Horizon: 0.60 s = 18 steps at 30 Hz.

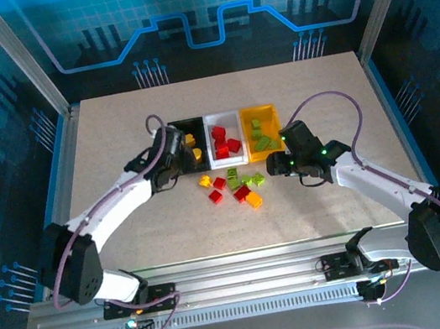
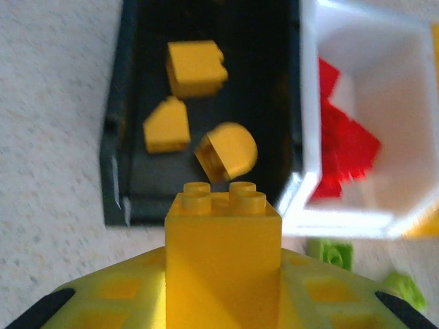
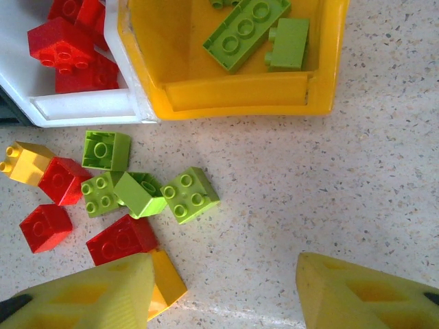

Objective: Sort the legos into containers by color

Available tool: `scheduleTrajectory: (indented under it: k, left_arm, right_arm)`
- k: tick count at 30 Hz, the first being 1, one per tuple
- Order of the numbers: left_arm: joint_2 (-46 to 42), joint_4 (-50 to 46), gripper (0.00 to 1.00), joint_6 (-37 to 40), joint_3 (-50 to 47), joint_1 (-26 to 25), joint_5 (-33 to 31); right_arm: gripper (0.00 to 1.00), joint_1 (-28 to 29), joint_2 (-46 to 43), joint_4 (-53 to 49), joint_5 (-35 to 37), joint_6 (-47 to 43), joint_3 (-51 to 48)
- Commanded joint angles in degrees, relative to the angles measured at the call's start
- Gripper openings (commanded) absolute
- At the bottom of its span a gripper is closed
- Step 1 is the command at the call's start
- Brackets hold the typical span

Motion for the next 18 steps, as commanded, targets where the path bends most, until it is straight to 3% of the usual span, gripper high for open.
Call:
scheduleTrajectory:
  k: [1, 10, 18]
  left_arm:
    - [6.8, 0.4, 0.35, 2.6, 5.7, 2.4, -1.7]
    - [23.0, 0.8, 0.39, 3.8, 21.3, 5.0, -1.6]
    - [29.8, 1.7, 0.51, 3.5, 26.2, 5.2, 3.1]
  right_arm:
    - [0.58, -0.7, -0.8, 0.0, 0.5, 0.1, -0.2]
    - [0.59, -0.9, -1.6, -0.9, 0.9, 0.1, -0.4]
    - [0.59, -1.0, -1.6, -0.9, 0.9, 0.0, -0.5]
